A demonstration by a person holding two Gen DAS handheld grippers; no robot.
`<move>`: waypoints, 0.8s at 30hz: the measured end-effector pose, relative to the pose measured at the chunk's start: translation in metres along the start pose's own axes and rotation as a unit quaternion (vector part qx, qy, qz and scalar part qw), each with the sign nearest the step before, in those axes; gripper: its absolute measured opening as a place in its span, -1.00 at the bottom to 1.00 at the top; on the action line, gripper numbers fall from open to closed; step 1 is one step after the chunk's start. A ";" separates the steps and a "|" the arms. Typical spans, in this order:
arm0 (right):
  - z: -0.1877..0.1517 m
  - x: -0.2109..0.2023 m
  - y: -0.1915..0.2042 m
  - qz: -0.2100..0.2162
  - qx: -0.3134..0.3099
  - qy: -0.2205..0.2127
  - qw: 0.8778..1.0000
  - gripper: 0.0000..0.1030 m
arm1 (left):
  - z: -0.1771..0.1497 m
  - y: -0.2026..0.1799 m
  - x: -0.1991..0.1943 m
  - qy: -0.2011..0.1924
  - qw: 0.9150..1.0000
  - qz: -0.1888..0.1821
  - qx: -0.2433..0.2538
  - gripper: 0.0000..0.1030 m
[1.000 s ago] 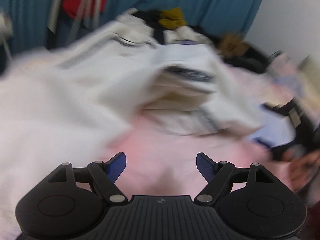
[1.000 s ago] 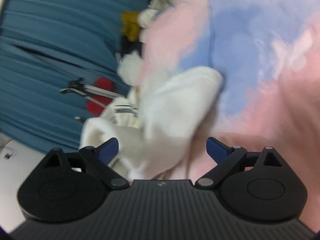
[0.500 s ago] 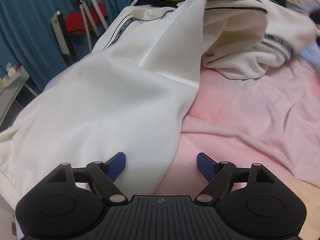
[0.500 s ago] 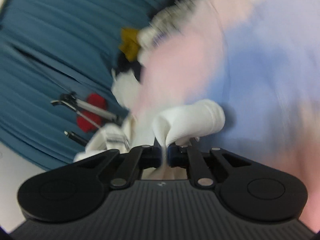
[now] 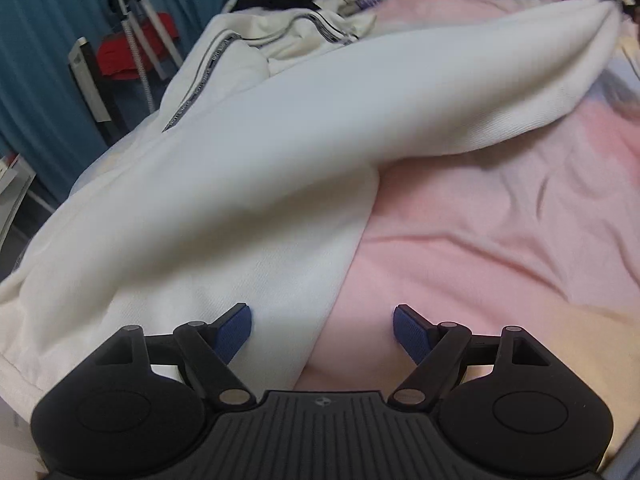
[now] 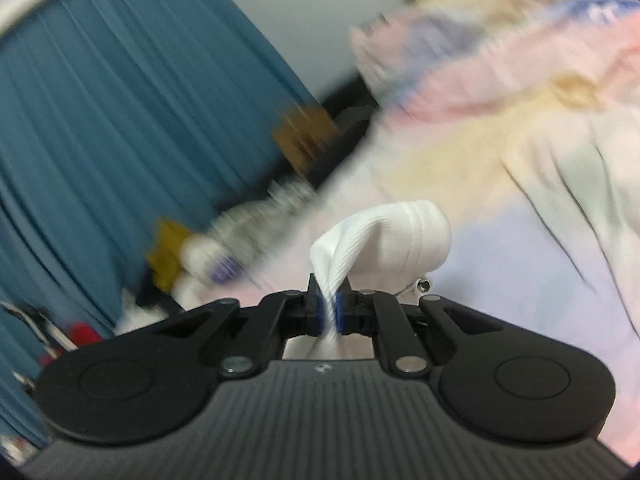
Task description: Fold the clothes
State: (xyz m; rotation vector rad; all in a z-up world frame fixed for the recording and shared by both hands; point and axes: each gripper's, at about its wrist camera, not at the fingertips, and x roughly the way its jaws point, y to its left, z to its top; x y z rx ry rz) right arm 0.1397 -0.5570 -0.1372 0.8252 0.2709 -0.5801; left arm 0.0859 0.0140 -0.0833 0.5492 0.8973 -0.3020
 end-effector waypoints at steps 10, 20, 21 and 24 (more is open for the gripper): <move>0.004 0.013 -0.018 -0.009 0.047 0.066 0.997 -0.77 | -0.019 0.014 -0.006 0.041 0.994 0.033 0.096 0.58; 0.009 0.009 -0.026 0.009 0.046 0.080 0.996 -0.77 | -0.028 0.056 -0.089 0.017 0.988 0.098 0.116 -0.77; 0.010 0.008 -0.027 0.010 0.046 0.082 0.996 -0.77 | -0.030 0.064 -0.107 0.003 0.989 0.102 0.104 -0.77; 0.010 0.008 -0.029 0.015 0.053 0.089 0.995 -0.77 | -0.050 0.097 -0.165 -0.035 0.992 0.101 0.064 -0.95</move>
